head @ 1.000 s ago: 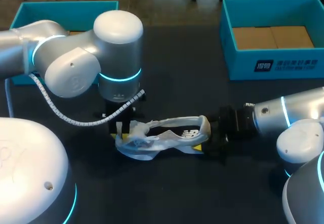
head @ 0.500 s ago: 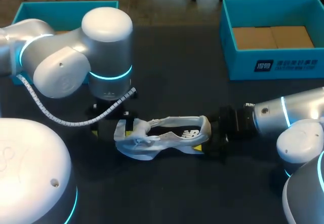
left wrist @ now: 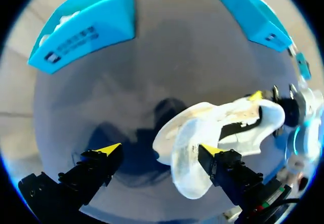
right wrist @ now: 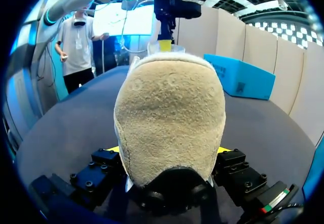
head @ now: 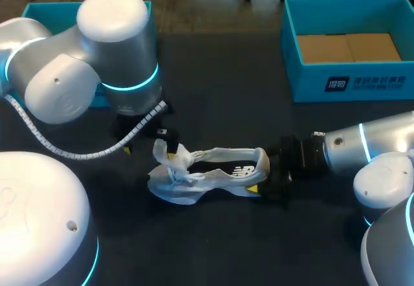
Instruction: Take the shoe out of the shoebox, open the shoe tongue, remove and reinsert the insole, then place the shoe into the shoebox
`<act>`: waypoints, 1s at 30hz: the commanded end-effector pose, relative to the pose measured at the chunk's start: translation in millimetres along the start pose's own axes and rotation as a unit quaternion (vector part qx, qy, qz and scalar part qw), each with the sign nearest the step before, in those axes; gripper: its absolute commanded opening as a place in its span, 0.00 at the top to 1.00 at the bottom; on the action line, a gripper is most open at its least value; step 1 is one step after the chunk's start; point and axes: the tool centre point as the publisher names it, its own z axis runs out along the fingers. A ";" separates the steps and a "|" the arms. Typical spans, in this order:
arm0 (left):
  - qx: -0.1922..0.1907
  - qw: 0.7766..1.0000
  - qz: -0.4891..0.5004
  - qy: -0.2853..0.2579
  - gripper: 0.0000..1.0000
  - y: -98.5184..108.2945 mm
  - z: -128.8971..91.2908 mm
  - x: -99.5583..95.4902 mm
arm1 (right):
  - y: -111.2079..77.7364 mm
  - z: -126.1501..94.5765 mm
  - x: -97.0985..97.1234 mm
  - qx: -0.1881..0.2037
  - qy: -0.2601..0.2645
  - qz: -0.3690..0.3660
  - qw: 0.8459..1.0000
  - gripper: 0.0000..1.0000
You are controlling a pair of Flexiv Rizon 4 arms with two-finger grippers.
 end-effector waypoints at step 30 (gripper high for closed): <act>0.113 0.840 0.521 0.101 0.00 -59.1 -90.2 92.7 | 1.2 0.9 -0.1 0.003 -0.001 0.000 1.000 1.00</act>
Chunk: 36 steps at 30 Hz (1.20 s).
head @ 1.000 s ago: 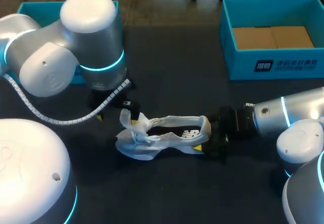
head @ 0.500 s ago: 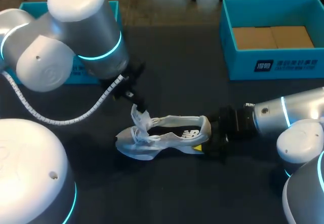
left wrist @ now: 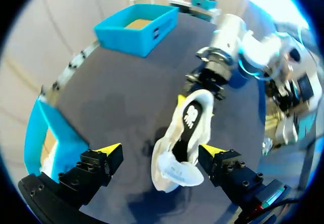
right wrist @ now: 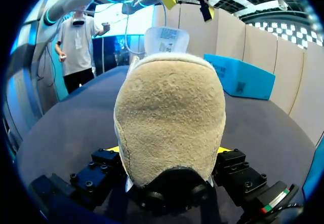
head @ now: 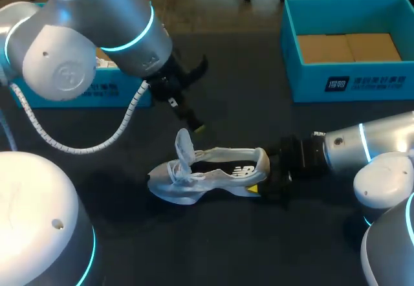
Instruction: Take the shoe out of the shoebox, open the shoe tongue, remove and reinsert the insole, then place the shoe into the shoebox
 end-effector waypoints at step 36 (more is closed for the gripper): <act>-0.032 0.972 0.213 0.091 1.00 -34.7 83.9 74.3 | 1.3 0.9 -0.1 0.003 -0.001 0.000 1.000 1.00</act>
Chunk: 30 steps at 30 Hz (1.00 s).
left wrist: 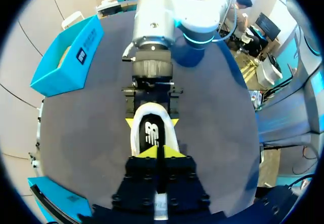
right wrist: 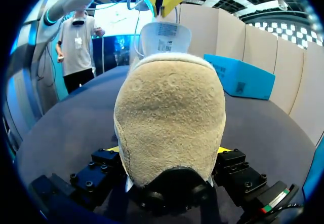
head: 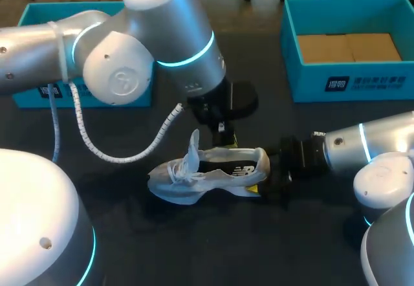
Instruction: Take the shoe out of the shoebox, open the shoe tongue, remove and reinsert the insole, then place the shoe into the shoebox
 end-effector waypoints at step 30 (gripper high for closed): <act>-0.050 0.997 -0.004 0.053 1.00 22.0 70.0 4.7 | 1.3 0.9 -0.1 0.003 -0.001 0.000 1.000 1.00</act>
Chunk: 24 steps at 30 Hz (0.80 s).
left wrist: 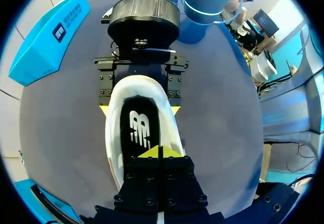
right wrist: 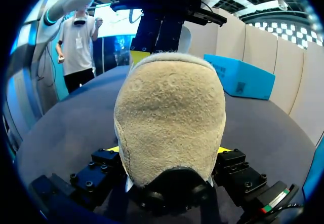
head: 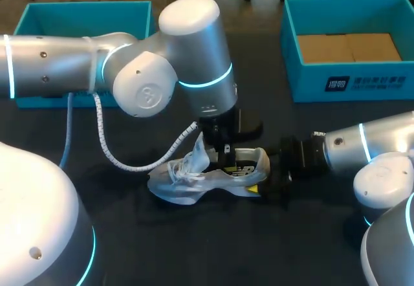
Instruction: Take the shoe out of the shoebox, open the shoe tongue, remove and reinsert the insole, then place the shoe into the shoebox
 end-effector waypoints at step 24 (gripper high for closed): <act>-0.023 0.999 0.020 0.015 1.00 4.9 42.1 -2.5 | 1.3 0.9 -0.1 0.003 -0.001 0.000 1.000 1.00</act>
